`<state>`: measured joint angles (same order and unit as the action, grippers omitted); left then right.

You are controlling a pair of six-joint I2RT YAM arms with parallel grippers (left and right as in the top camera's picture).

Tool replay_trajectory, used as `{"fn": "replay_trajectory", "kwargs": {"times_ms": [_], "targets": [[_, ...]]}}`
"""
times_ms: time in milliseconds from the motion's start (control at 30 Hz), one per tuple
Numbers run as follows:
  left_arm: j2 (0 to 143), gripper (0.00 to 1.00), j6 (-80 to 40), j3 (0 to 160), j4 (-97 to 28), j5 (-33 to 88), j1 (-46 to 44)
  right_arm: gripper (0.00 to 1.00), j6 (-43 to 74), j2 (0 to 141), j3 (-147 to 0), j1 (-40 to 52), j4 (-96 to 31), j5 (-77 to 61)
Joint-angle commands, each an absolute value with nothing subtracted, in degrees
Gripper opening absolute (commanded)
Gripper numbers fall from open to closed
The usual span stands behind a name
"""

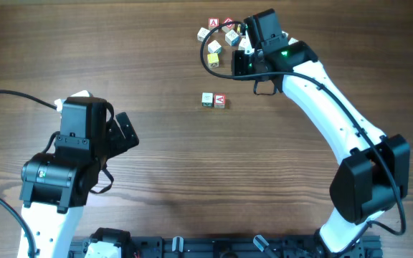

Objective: Form a horizontal line
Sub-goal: 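Move the right gripper to the yellow 'W' block and grasp it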

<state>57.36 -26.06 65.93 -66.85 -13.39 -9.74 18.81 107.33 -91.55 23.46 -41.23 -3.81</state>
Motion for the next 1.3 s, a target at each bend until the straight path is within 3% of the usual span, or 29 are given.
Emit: {"fn": "replay_trajectory", "kwargs": {"times_ms": [0,100,200,667,733,867,1033,1267], "targets": [[57.2,1.00,-26.6,65.9,-66.7,-13.1,-9.5,0.40,13.7,108.2,-92.3,23.6,-37.2,-5.4],[57.2,1.00,-26.6,65.9,-66.7,-13.1,-9.5,0.54,13.4,112.6,-92.3,23.6,-32.3,-6.1],[57.2,1.00,-26.6,65.9,-66.7,-13.1,-9.5,0.58,13.1,116.5,-92.3,23.6,-28.5,-6.6],[57.2,1.00,-26.6,65.9,-66.7,-13.1,-9.5,0.67,13.5,122.5,-92.4,23.6,-15.0,-6.7],[57.2,1.00,-26.6,65.9,-66.7,-13.1,-9.5,0.75,13.7,124.0,-92.4,23.6,-13.7,-6.7],[57.2,1.00,-26.6,65.9,-66.7,-13.1,-9.5,0.88,13.7,125.4,-92.4,23.6,-13.1,-6.7],[57.2,1.00,-26.6,65.9,-66.7,-13.1,-9.5,0.96,14.2,126.1,-92.4,23.6,-13.4,-6.8],[57.2,1.00,-26.6,65.9,-66.7,-13.1,-9.5,0.99,14.0,126.1,-96.5,23.8,-20.3,-7.9]]}}
